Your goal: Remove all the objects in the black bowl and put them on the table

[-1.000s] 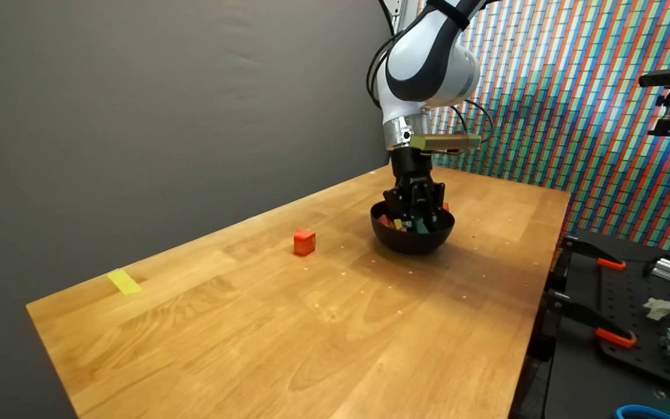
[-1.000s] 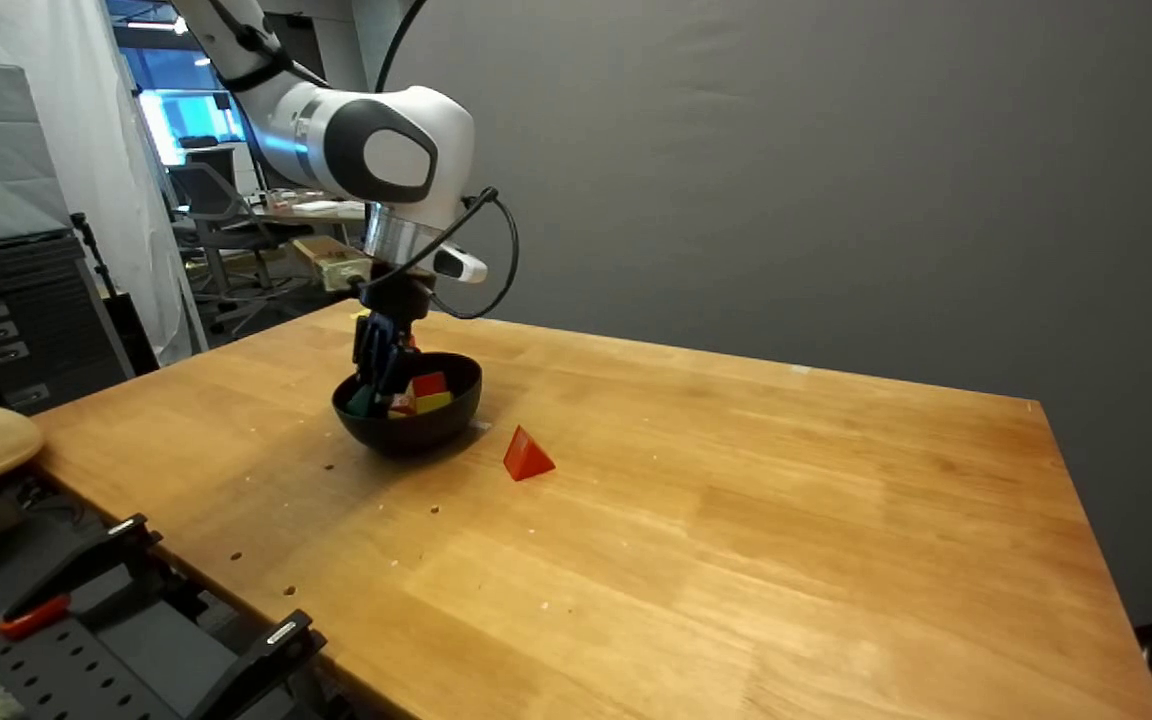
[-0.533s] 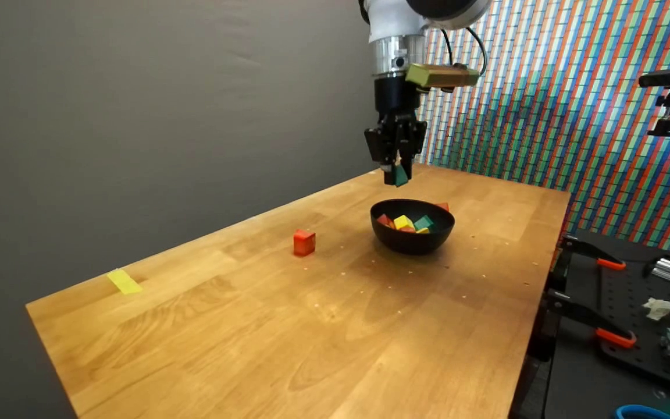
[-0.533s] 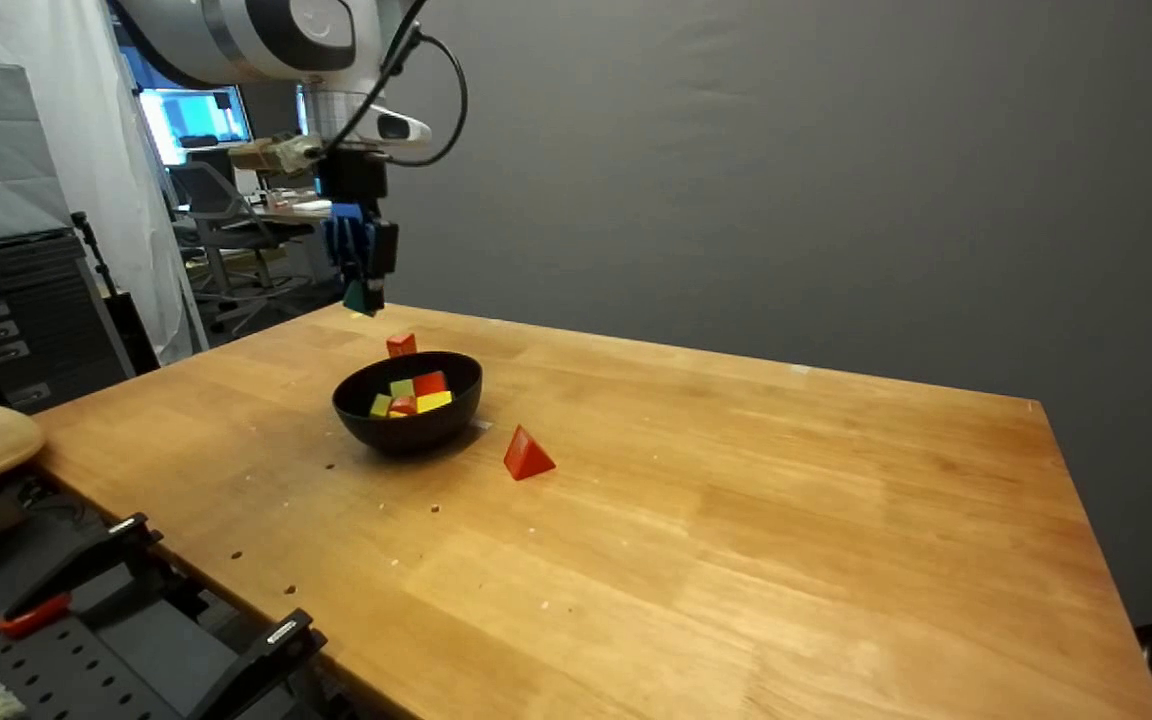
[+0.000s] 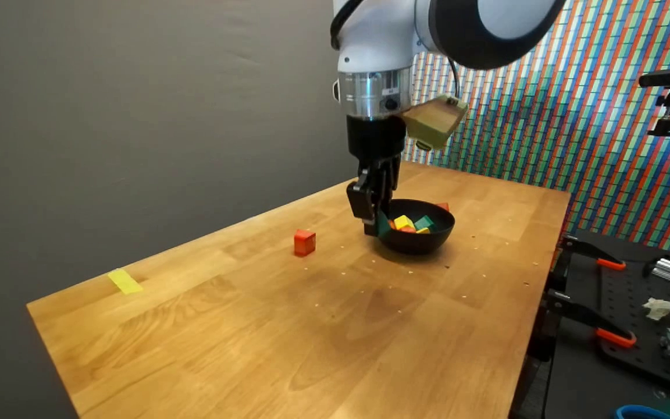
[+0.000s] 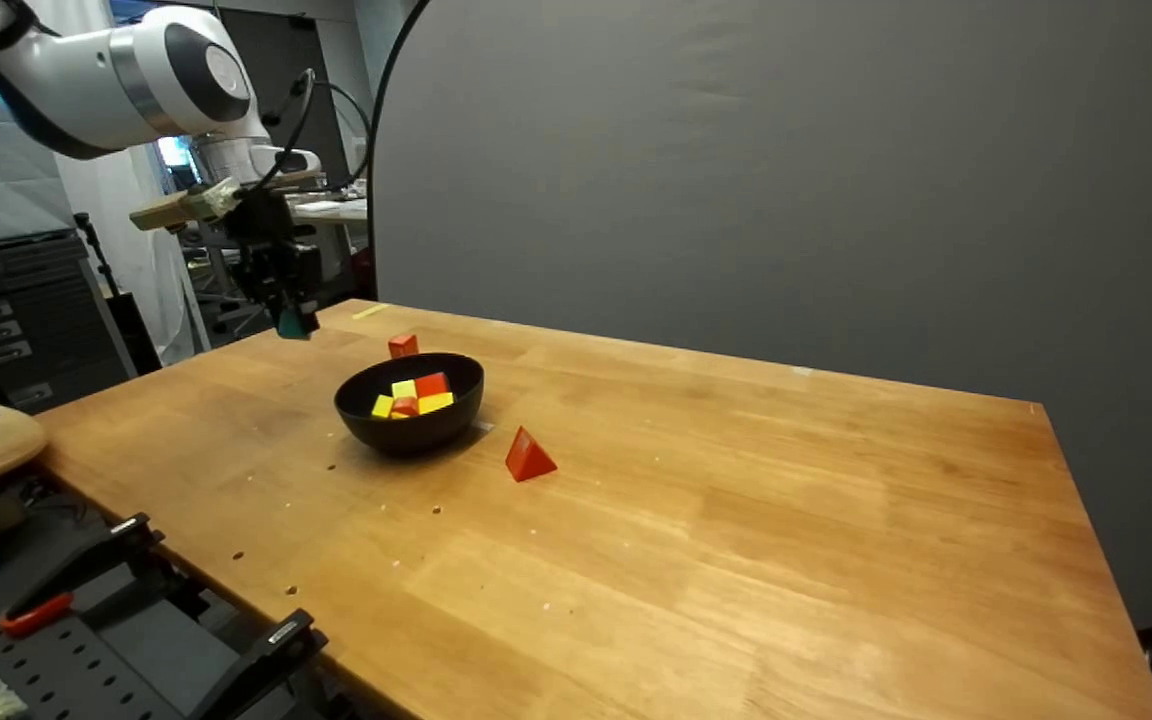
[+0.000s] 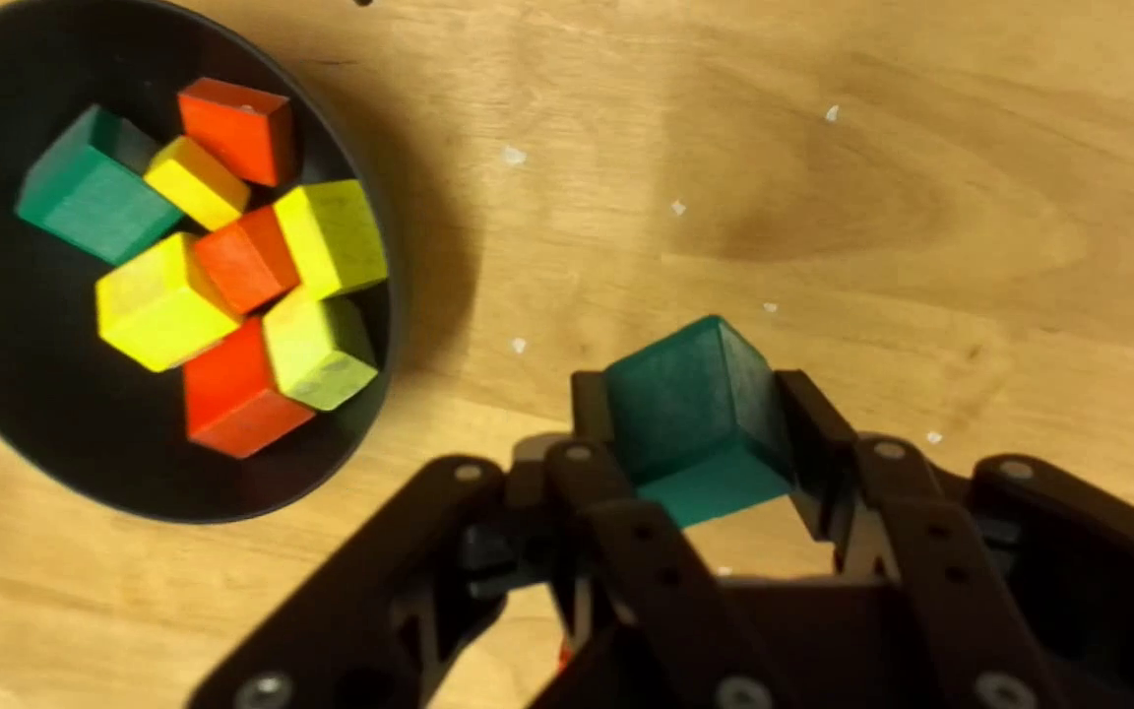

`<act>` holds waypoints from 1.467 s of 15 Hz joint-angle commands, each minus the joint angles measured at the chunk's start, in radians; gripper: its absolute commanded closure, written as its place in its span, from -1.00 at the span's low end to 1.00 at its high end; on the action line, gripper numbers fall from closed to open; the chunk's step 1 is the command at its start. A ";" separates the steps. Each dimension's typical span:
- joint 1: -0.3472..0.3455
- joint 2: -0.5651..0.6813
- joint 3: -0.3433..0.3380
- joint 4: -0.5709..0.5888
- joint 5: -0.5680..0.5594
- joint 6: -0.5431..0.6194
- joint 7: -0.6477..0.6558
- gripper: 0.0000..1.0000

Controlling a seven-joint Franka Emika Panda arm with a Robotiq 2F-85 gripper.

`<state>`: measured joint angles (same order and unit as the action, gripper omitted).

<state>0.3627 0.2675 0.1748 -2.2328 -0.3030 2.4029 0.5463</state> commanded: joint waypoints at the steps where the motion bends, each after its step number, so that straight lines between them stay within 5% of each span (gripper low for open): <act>1: 0.053 0.099 -0.017 0.024 -0.086 0.081 0.028 0.62; 6: 0.091 0.145 -0.051 0.009 -0.108 0.125 0.013 0.36; 8: 0.089 0.114 -0.062 -0.024 -0.105 0.131 0.004 -0.42; 12: 0.062 -0.003 -0.061 -0.098 -0.086 0.125 -0.045 -0.98; 17: -0.006 -0.206 -0.102 -0.225 -0.167 0.153 -0.019 -1.00; 22: -0.161 -0.229 -0.134 -0.292 -0.155 0.242 -0.035 -1.00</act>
<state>0.2754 0.0597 0.0525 -2.4680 -0.4476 2.5580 0.5228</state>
